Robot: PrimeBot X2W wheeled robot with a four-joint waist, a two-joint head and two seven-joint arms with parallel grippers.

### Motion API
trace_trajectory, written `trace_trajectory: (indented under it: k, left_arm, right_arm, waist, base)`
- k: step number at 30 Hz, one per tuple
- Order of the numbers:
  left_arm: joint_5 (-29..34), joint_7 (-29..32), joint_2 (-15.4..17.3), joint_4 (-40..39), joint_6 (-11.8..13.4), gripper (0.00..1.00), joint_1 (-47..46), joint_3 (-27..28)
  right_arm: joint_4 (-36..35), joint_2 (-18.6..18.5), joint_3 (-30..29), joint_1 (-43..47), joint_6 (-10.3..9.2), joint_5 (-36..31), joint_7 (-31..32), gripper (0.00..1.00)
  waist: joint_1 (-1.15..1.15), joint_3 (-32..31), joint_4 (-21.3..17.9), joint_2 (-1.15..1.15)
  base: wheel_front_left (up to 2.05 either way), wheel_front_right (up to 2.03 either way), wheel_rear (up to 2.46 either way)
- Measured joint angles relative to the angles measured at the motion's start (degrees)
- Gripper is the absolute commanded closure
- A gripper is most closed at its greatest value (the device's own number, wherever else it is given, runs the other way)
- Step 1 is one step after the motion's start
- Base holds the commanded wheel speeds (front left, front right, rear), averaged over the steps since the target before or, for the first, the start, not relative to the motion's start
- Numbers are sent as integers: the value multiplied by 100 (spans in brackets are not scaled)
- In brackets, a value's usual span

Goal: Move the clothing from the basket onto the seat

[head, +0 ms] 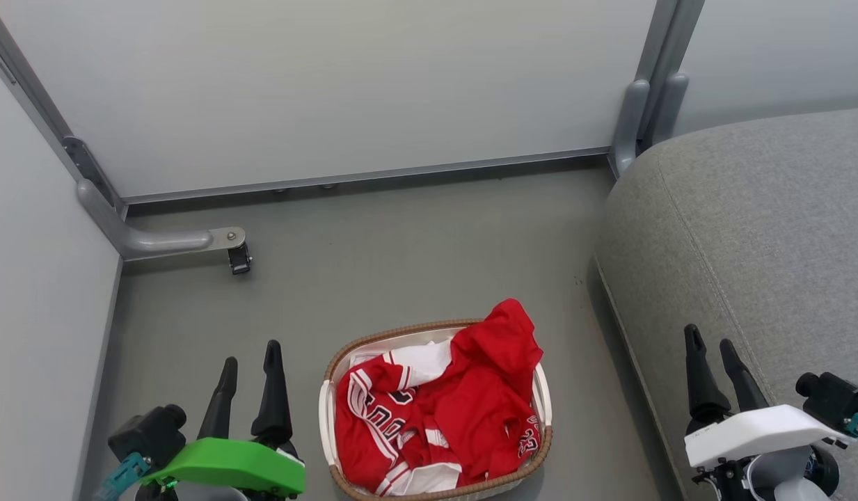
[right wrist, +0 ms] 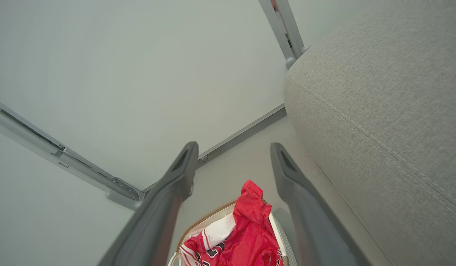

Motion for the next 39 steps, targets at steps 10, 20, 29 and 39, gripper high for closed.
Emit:
trace_trajectory:
  k: [10,20,29,39]
  left_arm:
    - [609,-147,3,115,88,0,70,-111]
    - [1090,-277,9,247,158,0,87,-212]
    - [1474,-392,13,349,198,0,119,-304]
    - [1873,-524,18,487,288,0,150,-385]
  right_arm:
    - [-55,-7,147,41,0,-875,-144,0]
    - [-49,-15,241,59,0,-1543,-274,0]
    - [-46,-21,279,75,1,-2033,-381,0]
    - [-15,-26,286,96,1,-2529,-521,0]
  waist:
    - [0,9,21,0]
    - [0,15,42,0]
    - [0,20,58,0]
    - [0,30,88,0]
  base:
    - [0,0,0]
    - [0,0,0]
    - [0,0,0]
    - [0,0,0]
